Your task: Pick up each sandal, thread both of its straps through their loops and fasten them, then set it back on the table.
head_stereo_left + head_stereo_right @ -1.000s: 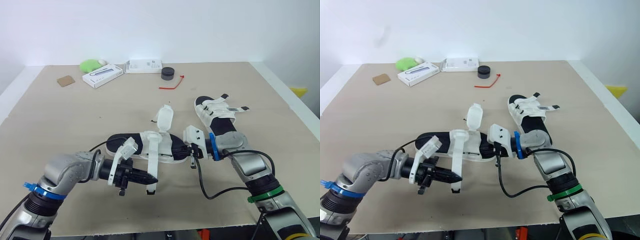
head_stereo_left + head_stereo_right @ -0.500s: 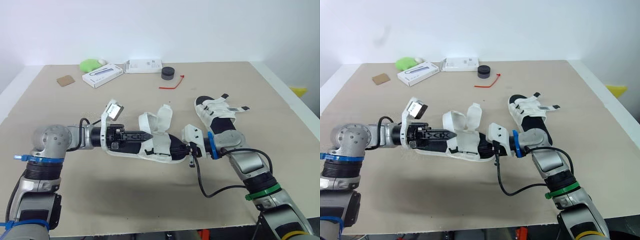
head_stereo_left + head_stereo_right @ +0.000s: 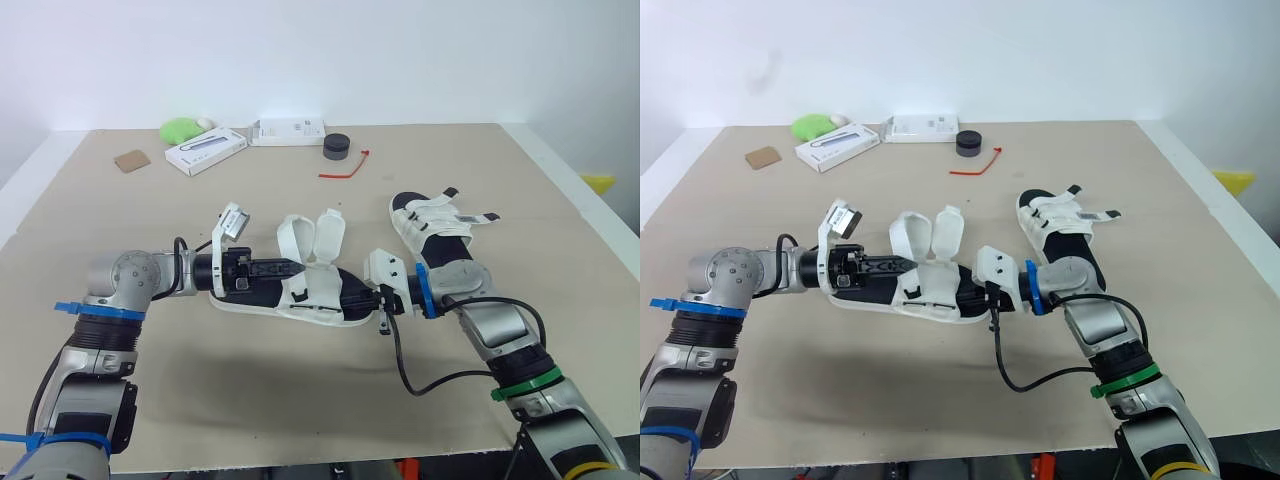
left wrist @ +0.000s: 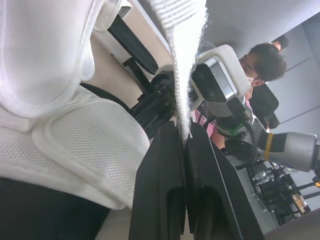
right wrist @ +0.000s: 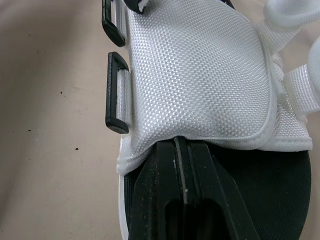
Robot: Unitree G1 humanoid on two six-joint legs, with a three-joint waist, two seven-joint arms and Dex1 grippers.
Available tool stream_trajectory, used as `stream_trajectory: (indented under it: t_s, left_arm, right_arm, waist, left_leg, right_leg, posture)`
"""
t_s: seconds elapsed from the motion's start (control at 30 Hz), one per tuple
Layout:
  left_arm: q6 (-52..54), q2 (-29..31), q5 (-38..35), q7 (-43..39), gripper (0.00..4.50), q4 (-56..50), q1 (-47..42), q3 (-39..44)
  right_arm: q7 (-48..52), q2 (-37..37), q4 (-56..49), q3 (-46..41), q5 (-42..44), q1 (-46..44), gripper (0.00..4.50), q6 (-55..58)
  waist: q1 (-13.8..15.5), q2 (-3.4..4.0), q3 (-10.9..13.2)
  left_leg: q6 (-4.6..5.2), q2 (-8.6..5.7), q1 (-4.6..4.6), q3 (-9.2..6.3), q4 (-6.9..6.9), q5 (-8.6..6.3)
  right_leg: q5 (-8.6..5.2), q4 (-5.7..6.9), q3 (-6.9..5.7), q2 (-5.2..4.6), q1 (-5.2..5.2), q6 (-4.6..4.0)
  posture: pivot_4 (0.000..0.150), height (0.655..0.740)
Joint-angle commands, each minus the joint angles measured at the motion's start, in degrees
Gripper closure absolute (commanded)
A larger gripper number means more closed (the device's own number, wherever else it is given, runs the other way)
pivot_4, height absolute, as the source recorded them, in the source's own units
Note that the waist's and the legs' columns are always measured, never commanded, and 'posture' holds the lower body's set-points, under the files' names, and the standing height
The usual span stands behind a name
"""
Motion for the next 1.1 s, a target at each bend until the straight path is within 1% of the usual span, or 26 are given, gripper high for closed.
stream_trajectory:
  t_s: [0.03,0.17,0.27,0.5,0.8,1.1]
  left_arm:
    - [0.98,0.42,-0.36,-1.75,4.47,-1.97,-0.83,0.11]
    - [2.07,0.80,-0.54,-2.39,4.47,-3.44,-0.21,-0.33]
    - [1.18,2.24,1.22,-3.93,4.47,-4.74,0.75,-2.34]
    - [-0.43,2.36,3.09,-4.84,4.47,-3.32,0.37,-2.72]
    - [-4.78,1.16,7.44,-6.03,4.47,-0.77,-0.78,-4.31]
    - [-4.50,0.15,8.26,-8.08,4.47,-1.06,-2.20,-5.11]
  right_arm:
    - [0.06,-0.27,-1.70,-0.28,0.31,0.05,4.50,-0.67]
    - [0.06,-0.28,-1.76,-0.26,0.29,0.12,4.50,-0.73]
    - [0.02,-0.19,-1.69,-0.22,0.28,0.07,4.50,-0.77]
    - [0.05,-0.14,-1.66,-0.13,0.26,-0.04,4.50,-0.87]
    - [0.01,-0.19,-1.79,-0.12,0.24,0.07,4.50,-0.78]
    - [-0.14,-0.17,-1.97,-0.21,0.29,0.18,4.50,-0.58]
  waist:
    - [0.00,0.00,0.00]
    - [0.00,0.00,0.00]
    - [0.00,0.00,0.00]
    - [-0.01,0.00,0.00]
    - [0.00,0.00,0.00]
    - [0.00,0.00,0.00]
  left_leg:
    - [0.00,0.00,0.00,0.00,0.00,0.00]
    - [0.00,0.01,0.00,-0.01,0.00,0.00]
    - [0.00,0.00,0.00,-0.01,0.00,0.00]
    - [0.00,0.00,0.01,0.00,0.00,0.00]
    - [0.00,0.00,0.00,0.00,0.00,0.00]
    - [0.00,-0.01,-0.02,-0.01,0.00,0.00]
  right_leg:
    - [0.00,0.00,0.00,0.00,0.00,0.00]
    - [0.00,0.00,-0.01,0.00,0.00,0.00]
    - [0.00,0.00,-0.01,0.01,0.00,0.00]
    - [0.00,0.00,0.00,0.01,0.00,0.01]
    - [0.00,0.00,0.00,0.01,0.00,0.01]
    - [0.00,-0.01,-0.01,0.02,0.00,0.01]
  posture:
    - [0.150,0.7400]
    - [0.150,0.7400]
    - [0.150,0.7400]
    - [0.150,0.7400]
    - [0.150,0.7400]
    - [0.150,0.7400]
